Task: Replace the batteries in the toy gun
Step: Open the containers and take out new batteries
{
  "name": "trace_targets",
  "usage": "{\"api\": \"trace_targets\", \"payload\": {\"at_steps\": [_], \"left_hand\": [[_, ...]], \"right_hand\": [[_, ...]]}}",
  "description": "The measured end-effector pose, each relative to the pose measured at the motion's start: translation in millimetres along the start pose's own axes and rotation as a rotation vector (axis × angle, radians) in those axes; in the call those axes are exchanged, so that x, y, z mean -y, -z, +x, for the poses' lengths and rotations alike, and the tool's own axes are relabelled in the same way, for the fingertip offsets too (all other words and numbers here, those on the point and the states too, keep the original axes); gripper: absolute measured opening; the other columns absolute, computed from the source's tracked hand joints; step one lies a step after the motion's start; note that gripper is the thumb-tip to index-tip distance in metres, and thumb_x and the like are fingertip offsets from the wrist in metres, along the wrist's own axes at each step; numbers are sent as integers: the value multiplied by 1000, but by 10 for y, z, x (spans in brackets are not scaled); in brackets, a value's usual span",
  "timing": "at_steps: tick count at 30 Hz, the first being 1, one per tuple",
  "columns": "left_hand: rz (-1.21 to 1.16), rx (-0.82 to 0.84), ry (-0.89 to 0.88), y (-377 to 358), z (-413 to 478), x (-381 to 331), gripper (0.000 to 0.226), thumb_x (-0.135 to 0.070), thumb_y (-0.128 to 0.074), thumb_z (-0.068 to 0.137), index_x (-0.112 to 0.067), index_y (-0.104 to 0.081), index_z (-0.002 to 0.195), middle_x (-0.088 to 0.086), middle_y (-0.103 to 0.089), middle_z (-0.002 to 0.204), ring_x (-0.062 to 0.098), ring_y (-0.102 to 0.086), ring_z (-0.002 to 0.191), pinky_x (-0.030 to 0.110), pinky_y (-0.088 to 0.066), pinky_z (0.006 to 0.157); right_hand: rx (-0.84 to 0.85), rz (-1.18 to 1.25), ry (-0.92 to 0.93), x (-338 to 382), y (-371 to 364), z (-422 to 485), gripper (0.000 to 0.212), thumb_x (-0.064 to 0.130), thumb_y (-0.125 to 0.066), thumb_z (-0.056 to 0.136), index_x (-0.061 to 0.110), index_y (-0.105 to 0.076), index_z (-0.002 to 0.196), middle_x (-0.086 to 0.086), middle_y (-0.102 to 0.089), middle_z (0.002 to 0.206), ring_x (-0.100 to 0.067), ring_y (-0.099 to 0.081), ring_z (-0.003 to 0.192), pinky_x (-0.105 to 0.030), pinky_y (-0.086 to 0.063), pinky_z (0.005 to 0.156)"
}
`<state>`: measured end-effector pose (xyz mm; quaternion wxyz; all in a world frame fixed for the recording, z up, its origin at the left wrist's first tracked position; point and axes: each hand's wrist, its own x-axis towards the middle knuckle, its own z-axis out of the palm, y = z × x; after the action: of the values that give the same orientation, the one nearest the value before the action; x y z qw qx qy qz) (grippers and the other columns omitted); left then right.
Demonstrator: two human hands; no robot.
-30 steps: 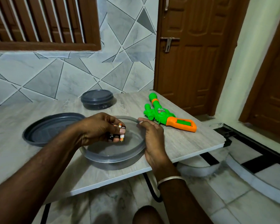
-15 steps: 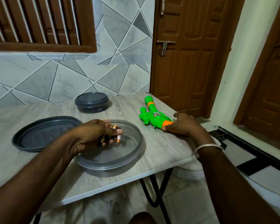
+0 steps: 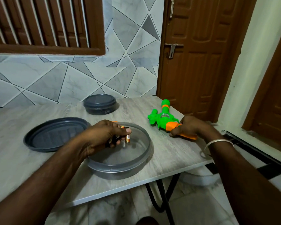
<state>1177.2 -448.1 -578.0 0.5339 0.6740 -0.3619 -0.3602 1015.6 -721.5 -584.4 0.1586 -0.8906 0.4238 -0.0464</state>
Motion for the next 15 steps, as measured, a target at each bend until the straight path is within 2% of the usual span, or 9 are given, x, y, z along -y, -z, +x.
{"api": "trace_targets", "payload": {"at_steps": [3, 6, 9, 13, 15], "left_hand": [[-46, -6, -47, -36, -6, -13, 19, -13, -69, 90, 5, -70, 95, 10, -69, 75, 13, -51, 59, 24, -34, 53], [-130, -27, -104, -104, 20, -25, 16, -13, -68, 90, 2, -69, 95, 14, -70, 86, 14, -50, 61, 22, -34, 52], [-265, -58, -151, -197, 85, -59, 12, -13, -71, 86, -3, -71, 93, 16, -69, 93, 12, -49, 58, 17, -34, 46], [-345, -49, -189, -338, 137, -152, 7, -8, -67, 89, -4, -68, 95, 11, -66, 86, 9, -46, 53, 16, -31, 43], [-382, -38, -196, -384, 144, -183, 4, -6, -66, 90, -5, -68, 93, 6, -66, 81, 8, -47, 53, 16, -32, 44]], "right_hand": [[-130, 78, 4, 86, -65, -144, 50, 57, -81, 51, 16, -56, 65, -3, -57, 66, -17, -54, 59, -27, -32, 48], [-262, 117, 67, 203, -154, -329, 49, 60, -76, 54, 18, -59, 73, -3, -62, 72, -21, -59, 66, -29, -36, 52], [-394, 138, 127, 411, -183, -534, 51, 63, -76, 61, 21, -59, 85, 2, -61, 78, -22, -55, 73, -31, -32, 54], [-567, 142, 233, 622, -216, -689, 66, 76, -72, 57, 25, -61, 97, 3, -67, 87, -22, -60, 80, -30, -31, 58], [-624, 168, 292, 672, -212, -743, 66, 78, -70, 58, 26, -62, 98, 4, -70, 88, -20, -63, 79, -29, -32, 57]]}}
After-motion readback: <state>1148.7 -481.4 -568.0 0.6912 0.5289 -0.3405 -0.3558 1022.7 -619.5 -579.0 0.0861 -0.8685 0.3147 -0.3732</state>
